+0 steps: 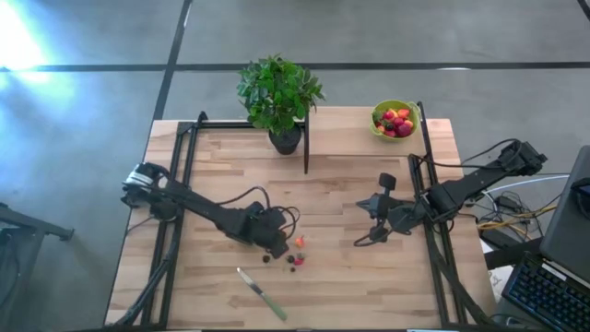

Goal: Pick & Place Fruit
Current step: Put the pear into the green strainer bowl on the shelf

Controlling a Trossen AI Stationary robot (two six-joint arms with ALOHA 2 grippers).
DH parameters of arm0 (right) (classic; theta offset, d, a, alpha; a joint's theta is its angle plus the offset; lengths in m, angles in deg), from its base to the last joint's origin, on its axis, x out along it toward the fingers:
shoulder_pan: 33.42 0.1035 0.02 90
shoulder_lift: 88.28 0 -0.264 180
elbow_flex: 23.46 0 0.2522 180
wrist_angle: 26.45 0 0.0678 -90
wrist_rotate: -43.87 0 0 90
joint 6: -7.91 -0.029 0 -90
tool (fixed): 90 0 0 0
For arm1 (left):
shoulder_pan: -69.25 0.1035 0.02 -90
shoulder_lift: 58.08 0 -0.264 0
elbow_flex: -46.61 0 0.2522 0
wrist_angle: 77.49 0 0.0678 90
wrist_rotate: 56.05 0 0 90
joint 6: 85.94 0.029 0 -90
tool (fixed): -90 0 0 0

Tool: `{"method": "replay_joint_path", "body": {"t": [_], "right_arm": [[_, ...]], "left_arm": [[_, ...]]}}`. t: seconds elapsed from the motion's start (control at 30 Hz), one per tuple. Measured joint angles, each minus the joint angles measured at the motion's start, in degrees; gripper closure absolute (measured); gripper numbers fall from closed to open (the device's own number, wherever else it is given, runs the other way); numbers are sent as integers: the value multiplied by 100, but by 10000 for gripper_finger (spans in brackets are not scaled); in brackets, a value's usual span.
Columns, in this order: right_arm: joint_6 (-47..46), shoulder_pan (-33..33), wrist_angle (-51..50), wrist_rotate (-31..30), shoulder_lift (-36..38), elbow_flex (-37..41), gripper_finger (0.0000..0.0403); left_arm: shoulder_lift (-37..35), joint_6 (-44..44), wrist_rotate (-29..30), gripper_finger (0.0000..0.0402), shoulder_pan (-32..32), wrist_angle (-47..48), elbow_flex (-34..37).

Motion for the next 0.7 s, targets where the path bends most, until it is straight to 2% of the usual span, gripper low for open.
{"method": "replay_joint_path", "body": {"t": [0.47,0.7], "right_arm": [[-15,0,19,1,0,82,394],[-15,0,20,1,0,85,394]], "left_arm": [[383,-22,45,141,93,1,-43],[383,-27,60,185,111,-1,-39]]}}
